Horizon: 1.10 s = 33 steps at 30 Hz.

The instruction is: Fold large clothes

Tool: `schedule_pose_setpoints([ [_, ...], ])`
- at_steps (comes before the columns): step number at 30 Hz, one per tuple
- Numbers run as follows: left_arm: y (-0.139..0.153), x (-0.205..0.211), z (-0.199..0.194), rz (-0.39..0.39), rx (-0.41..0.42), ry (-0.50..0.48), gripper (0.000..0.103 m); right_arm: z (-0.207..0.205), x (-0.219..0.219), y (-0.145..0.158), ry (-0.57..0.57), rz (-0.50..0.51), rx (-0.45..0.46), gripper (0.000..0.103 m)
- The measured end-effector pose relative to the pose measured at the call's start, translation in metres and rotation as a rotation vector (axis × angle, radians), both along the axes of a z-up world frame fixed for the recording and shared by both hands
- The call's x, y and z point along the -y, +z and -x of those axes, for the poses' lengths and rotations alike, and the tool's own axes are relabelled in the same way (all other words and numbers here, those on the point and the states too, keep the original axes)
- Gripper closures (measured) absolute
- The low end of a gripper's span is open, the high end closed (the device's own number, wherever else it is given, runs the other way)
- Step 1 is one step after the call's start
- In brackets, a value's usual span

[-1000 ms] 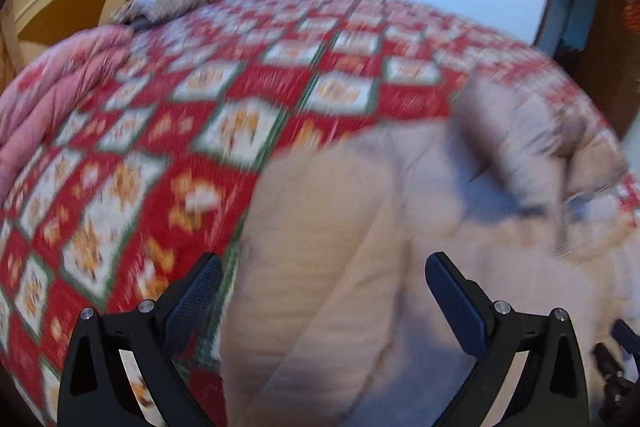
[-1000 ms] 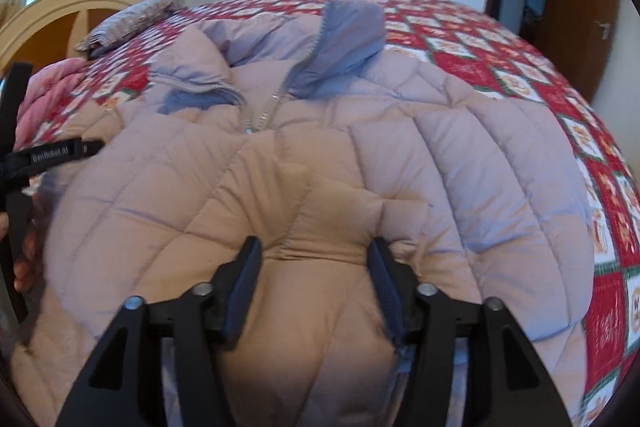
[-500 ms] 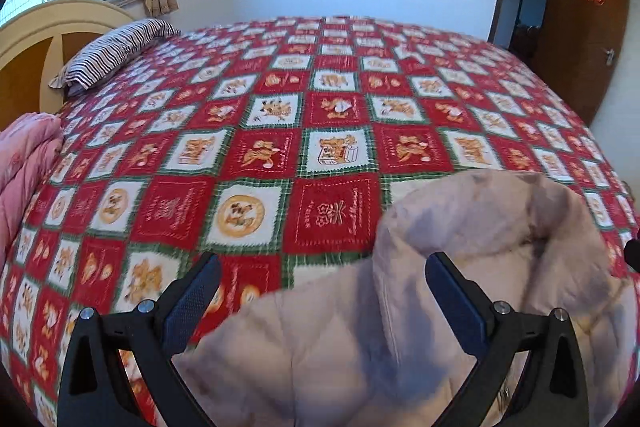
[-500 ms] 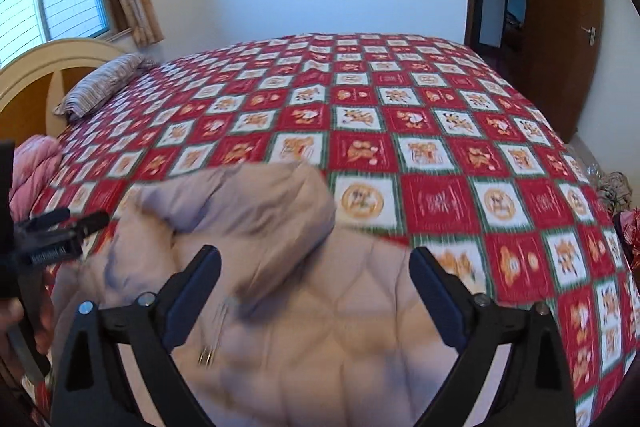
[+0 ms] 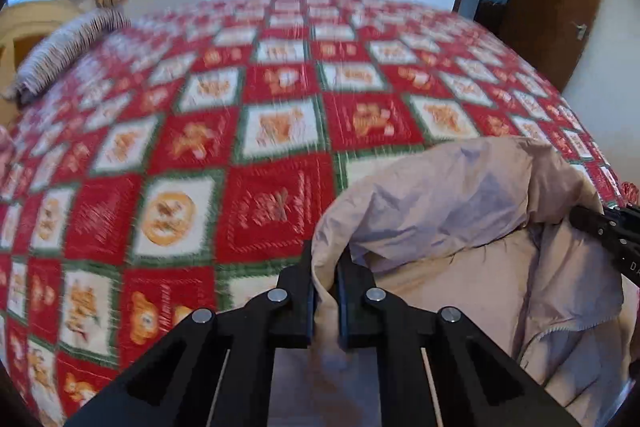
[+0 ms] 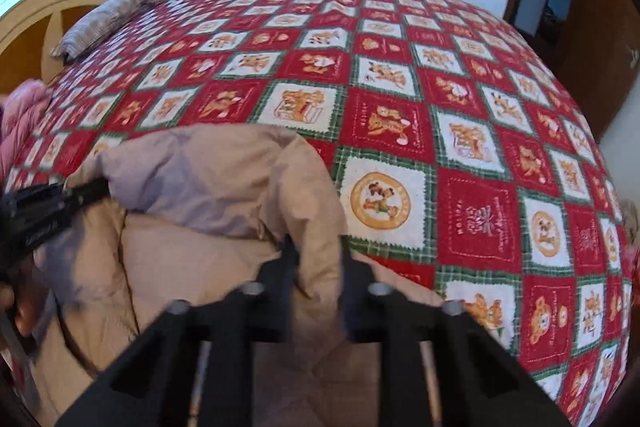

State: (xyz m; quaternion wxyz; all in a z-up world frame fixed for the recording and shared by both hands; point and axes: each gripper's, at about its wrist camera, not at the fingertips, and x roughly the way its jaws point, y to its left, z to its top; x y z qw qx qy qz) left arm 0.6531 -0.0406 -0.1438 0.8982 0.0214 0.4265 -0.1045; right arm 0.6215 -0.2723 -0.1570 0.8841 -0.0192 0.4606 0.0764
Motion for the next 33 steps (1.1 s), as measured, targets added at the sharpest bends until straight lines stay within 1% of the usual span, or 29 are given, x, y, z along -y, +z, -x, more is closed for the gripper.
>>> schedule_pose_setpoints([
  [1, 0.003, -0.002, 0.004, -0.001, 0.011, -0.005, 0.097, 0.007, 0.0, 0.002, 0.011, 0.02, 0.019, 0.09],
  [4, 0.012, -0.011, 0.024, 0.009, 0.051, -0.027, 0.099, 0.029, 0.004, 0.008, 0.036, 0.046, 0.063, 0.093],
  [5, 0.014, -0.012, 0.035, -0.012, 0.078, -0.039, 0.099, 0.036, 0.007, 0.009, 0.041, 0.053, 0.076, 0.094],
  [7, 0.011, -0.015, 0.047, -0.033, 0.093, -0.053, 0.1, 0.047, 0.012, 0.008, 0.047, 0.054, 0.092, 0.095],
  [9, 0.002, -0.017, 0.059, -0.062, 0.103, -0.059, 0.1, 0.055, 0.016, 0.005, 0.051, 0.058, 0.102, 0.096],
  [11, -0.008, -0.017, 0.066, -0.096, 0.104, -0.057, 0.101, 0.062, 0.019, -0.005, 0.053, 0.059, 0.089, 0.097],
  [14, -0.034, -0.015, 0.067, -0.145, 0.072, -0.051, 0.101, 0.063, 0.018, -0.024, 0.057, 0.095, 0.056, 0.097],
  [17, -0.037, -0.014, 0.068, -0.145, 0.074, -0.041, 0.101, 0.061, 0.02, -0.041, 0.04, 0.132, 0.032, 0.097],
  [20, -0.03, -0.018, 0.069, -0.119, 0.069, -0.024, 0.1, 0.062, 0.017, -0.041, 0.037, 0.165, 0.045, 0.097],
  [24, -0.016, -0.024, 0.077, -0.109, 0.047, -0.013, 0.099, 0.065, 0.012, -0.038, 0.061, 0.214, 0.056, 0.097],
  [25, -0.013, -0.026, 0.081, -0.105, 0.049, -0.01, 0.099, 0.066, 0.013, -0.038, 0.065, 0.222, 0.058, 0.095],
  [27, -0.001, -0.032, 0.093, -0.095, 0.064, -0.013, 0.099, 0.069, 0.014, -0.035, 0.065, 0.229, 0.06, 0.084],
  [28, 0.002, -0.033, 0.096, -0.104, 0.071, -0.01, 0.099, 0.072, 0.016, -0.033, 0.067, 0.227, 0.061, 0.073],
  [29, 0.007, -0.035, 0.1, -0.123, 0.083, -0.003, 0.099, 0.075, 0.019, -0.031, 0.07, 0.225, 0.067, 0.058],
  [30, 0.014, -0.039, 0.105, -0.132, 0.112, 0.003, 0.099, 0.079, 0.022, -0.028, 0.07, 0.229, 0.077, 0.052],
  [31, 0.017, -0.042, 0.107, -0.126, 0.125, 0.007, 0.099, 0.083, 0.025, -0.025, 0.071, 0.232, 0.087, 0.041],
  [32, 0.023, -0.049, 0.106, -0.111, 0.144, 0.026, 0.099, 0.087, 0.028, -0.022, 0.073, 0.229, 0.094, 0.036],
  [33, 0.026, -0.053, 0.104, -0.102, 0.153, 0.047, 0.099, 0.091, 0.034, -0.018, 0.074, 0.225, 0.099, 0.036],
])
